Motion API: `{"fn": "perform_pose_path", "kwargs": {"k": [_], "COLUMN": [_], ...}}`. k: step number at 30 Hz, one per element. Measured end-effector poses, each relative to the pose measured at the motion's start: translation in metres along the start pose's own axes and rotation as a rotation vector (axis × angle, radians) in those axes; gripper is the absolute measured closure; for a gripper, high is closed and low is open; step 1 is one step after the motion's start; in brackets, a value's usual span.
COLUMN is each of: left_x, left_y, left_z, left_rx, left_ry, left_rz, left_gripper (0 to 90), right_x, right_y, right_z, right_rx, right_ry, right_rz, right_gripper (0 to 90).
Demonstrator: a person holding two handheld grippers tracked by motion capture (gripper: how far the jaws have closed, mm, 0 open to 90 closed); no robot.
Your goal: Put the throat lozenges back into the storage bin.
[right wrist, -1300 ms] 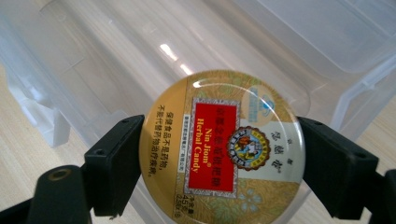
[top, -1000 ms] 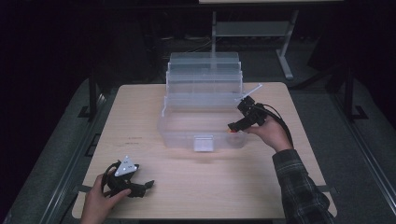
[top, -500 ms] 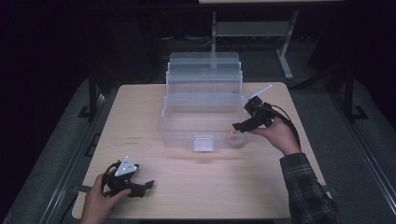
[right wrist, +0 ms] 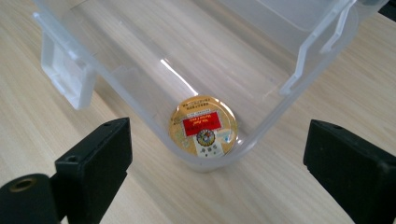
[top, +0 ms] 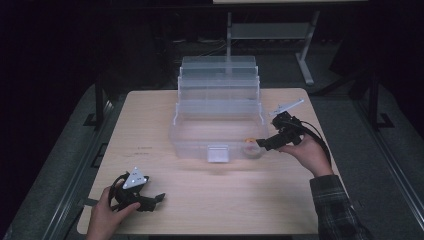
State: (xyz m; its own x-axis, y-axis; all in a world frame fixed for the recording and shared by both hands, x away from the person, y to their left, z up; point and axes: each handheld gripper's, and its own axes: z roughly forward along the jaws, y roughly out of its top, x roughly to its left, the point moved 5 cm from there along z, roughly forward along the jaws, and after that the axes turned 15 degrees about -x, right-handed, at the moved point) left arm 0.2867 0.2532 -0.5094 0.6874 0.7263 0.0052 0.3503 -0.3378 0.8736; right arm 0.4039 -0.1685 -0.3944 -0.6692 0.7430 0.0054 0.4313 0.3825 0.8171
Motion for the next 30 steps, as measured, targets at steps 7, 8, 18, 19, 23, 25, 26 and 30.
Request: {"fn": "perform_pose_path", "kwargs": {"k": [7, 8, 18, 19, 23, 25, 26, 30], "left_x": [0.0, 0.0, 0.0, 0.0, 0.0, 0.0, 0.0, 0.0], "left_y": [0.0, 0.0, 0.0, 0.0, 0.0, 0.0, 0.0, 0.0], "left_z": [0.0, 0.0, 0.0, 0.0, 0.0, 0.0, 0.0, 0.0], "left_rx": [0.0, 0.0, 0.0, 0.0, 0.0, 0.0, 0.0, 0.0], "left_ry": [0.0, 0.0, 0.0, 0.0, 0.0, 0.0, 0.0, 0.0], "left_rz": [0.0, 0.0, 0.0, 0.0, 0.0, 0.0, 0.0, 0.0], "left_gripper": [10.7, 10.7, 10.7, 10.7, 10.7, 10.7, 10.7, 10.7], "right_x": [0.0, 0.0, 0.002, 0.002, 0.003, 0.003, 0.004, 0.005], "right_y": [-0.015, -0.017, -0.045, -0.048, -0.058, -0.063, -0.066, -0.076], "right_z": [-0.008, -0.009, -0.017, -0.018, -0.02, -0.021, -0.022, -0.023], "right_rx": [-0.004, -0.004, 0.01, 0.013, 0.016, 0.016, 0.017, 0.018], "right_ry": [-0.001, -0.002, -0.012, -0.01, -0.009, -0.011, -0.011, -0.017], "right_rz": [0.014, 0.014, 0.028, 0.027, 0.038, 0.042, 0.044, 0.043], "right_gripper": [7.1, 7.1, 4.8, 4.1, 3.5, 3.2, 3.1, 2.2]}}
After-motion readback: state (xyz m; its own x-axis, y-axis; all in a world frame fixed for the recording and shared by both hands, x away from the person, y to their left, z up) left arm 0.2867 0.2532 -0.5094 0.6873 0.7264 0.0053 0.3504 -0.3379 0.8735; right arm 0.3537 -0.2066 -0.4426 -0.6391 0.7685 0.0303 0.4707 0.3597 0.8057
